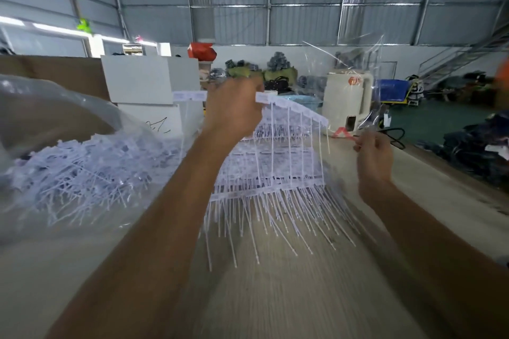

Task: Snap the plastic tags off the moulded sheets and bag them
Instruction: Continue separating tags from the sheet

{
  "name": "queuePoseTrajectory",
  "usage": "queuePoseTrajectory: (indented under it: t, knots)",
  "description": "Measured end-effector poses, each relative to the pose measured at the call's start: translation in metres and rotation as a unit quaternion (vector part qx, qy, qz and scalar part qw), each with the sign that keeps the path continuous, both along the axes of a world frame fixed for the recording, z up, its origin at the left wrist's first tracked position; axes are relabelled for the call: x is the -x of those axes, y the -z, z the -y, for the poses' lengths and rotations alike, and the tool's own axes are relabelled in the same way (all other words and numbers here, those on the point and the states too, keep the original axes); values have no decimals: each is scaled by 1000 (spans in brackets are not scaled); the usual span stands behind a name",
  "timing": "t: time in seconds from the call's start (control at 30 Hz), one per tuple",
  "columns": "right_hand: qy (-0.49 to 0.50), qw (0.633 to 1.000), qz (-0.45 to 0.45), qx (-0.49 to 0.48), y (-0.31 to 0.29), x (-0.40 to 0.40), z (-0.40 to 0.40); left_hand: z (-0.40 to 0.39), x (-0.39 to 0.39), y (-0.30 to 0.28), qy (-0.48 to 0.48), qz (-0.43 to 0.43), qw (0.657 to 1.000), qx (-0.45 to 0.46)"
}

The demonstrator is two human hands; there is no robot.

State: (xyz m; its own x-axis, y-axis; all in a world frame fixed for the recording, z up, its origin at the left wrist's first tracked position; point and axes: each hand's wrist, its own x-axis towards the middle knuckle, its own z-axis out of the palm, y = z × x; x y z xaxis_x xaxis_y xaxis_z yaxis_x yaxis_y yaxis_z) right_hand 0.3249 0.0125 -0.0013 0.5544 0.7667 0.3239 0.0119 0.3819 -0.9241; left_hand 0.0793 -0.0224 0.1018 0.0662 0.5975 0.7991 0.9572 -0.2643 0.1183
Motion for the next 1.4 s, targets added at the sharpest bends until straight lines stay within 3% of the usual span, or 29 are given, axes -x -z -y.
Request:
queuePoseTrajectory:
  t: [0.1,0.27,0.6,0.83,0.97,1.07,1.17,1.33,1.4]
  knots:
    - [-41,997,-72,4,-35,-4,1,12,-3,-14,-7,-20,999,-24]
    - [-86,996,-8,19,-45,5,1,33,1,-37,-39,-63,994,-76]
    - [-200,977,-20,72,-56,15,17,68,-4,-60,-20,-77,990,-119]
    - [-186,982,-16,12,-76,10,30,82,-12,-69,18,-25,990,-135]
    - [-179,981,-61,-34,-94,3,36,81,-12,-67,37,-8,990,-133]
    - [-173,981,-64,-51,-99,-1,36,71,-9,-57,44,-19,998,-48]
    - [-181,979,-85,-44,-99,-9,38,57,-6,-45,32,-88,993,70]
    - [-189,977,-83,-48,-108,-10,49,41,-3,-29,109,-146,932,313]
    - [-208,975,-65,-47,-111,-6,54,38,1,-26,123,-132,915,361]
